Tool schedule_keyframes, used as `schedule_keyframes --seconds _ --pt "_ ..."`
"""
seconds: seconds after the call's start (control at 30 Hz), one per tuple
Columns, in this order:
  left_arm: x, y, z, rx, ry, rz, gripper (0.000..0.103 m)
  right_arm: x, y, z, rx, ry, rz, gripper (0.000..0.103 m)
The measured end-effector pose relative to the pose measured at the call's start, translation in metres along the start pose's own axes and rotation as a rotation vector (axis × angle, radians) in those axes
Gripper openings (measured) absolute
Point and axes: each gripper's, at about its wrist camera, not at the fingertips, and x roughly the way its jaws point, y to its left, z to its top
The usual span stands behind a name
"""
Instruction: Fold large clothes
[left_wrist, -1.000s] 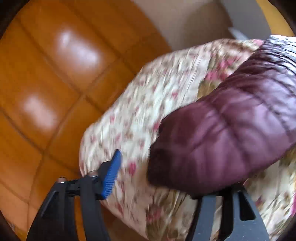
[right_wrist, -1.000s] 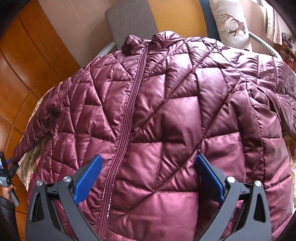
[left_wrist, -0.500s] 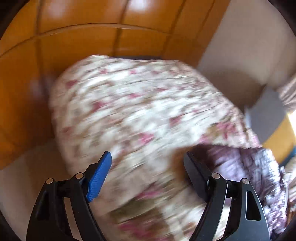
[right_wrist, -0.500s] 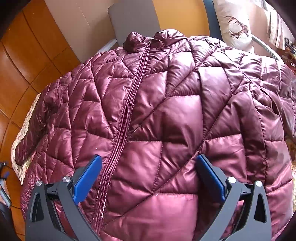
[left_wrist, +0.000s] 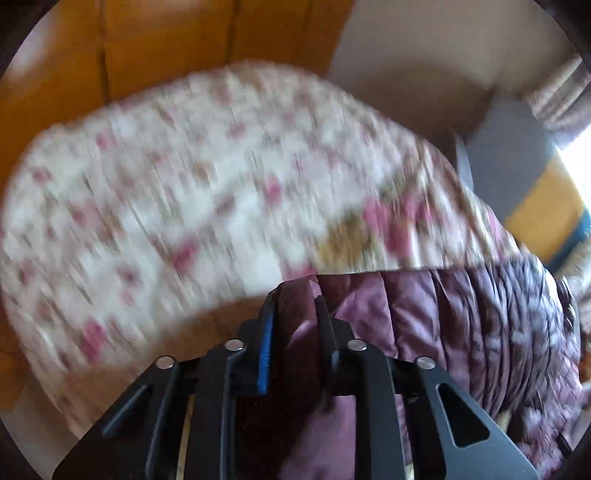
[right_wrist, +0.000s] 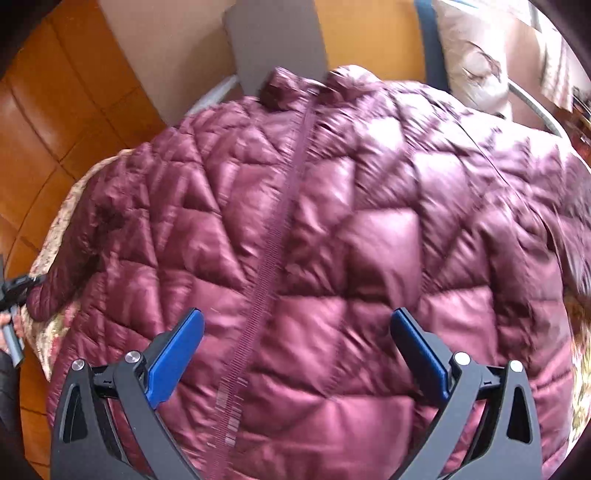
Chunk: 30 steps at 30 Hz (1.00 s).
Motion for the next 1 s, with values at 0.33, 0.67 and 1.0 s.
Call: schedule_keyframes --seconds 0.33,0.67,1.0 --pt "0.010 -0.041 0.067 0.058 -0.142 0.219 0.015 0.094 0.084 0.051 -0.182 0.033 -0.046 0.099" --pt "0.008 -0.022 0.013 -0.020 -0.143 0.370 0.080 0.101 0.081 0.050 -0.200 -0.004 -0.053 0.101" --pt "-0.099 -0.147 -0.050 0.190 -0.293 -0.143 0.080 -0.027 -0.053 0.063 0.056 -0.190 -0.106 0.101"
